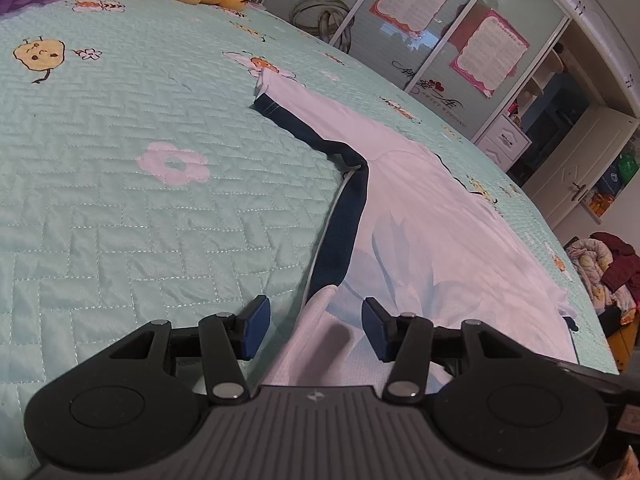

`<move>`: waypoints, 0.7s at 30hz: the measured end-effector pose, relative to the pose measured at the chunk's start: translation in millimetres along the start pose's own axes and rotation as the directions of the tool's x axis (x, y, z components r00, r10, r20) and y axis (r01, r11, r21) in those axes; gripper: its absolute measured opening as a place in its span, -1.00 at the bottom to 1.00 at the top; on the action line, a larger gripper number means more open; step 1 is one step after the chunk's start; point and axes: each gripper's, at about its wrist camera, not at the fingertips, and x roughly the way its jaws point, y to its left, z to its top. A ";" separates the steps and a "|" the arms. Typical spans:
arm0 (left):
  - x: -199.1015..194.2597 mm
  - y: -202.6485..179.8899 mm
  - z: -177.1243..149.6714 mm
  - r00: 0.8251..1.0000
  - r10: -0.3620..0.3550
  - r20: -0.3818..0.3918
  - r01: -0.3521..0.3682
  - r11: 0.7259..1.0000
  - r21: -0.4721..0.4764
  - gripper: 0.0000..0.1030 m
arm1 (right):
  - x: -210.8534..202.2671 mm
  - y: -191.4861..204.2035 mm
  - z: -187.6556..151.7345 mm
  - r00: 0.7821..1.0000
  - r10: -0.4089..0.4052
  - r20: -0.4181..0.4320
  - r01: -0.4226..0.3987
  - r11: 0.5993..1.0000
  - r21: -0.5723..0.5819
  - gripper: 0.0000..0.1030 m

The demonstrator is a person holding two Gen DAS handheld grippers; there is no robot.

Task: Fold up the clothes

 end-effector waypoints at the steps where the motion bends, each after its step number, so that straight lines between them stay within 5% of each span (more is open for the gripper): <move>1: -0.3 1.9 0.3 1.000 -0.003 -0.002 0.003 1.000 -0.002 0.02 | -4.8 -0.3 -0.5 1.000 0.006 0.001 -0.006 1.000 0.001 -0.22; 4: -1.5 5.1 0.2 1.000 0.029 -0.003 -0.029 1.000 0.009 -0.56 | -27.0 -10.1 -6.7 1.000 0.011 0.017 -0.011 0.999 0.036 -0.22; 9: -5.6 13.2 -0.6 0.998 0.060 0.001 -0.060 0.998 -0.010 -0.77 | -75.5 -38.3 -41.1 1.000 0.023 -0.019 -0.021 0.994 0.111 -0.23; 16: -30.4 7.4 -8.4 0.982 0.179 0.056 -0.177 0.984 -0.036 -0.75 | -163.9 -100.7 -98.5 0.995 -0.085 -0.053 0.097 0.958 0.269 -0.23; 18: -42.4 2.9 -11.2 0.963 0.255 0.082 -0.253 0.967 -0.034 -0.59 | -191.8 -125.1 -112.0 0.993 -0.112 -0.026 0.114 0.931 0.348 -0.23; 21: -65.9 -21.3 -28.3 0.958 0.256 0.127 -0.265 0.962 0.060 -0.47 | -227.8 -162.5 -132.2 0.986 -0.166 -0.002 0.147 0.869 0.472 -0.23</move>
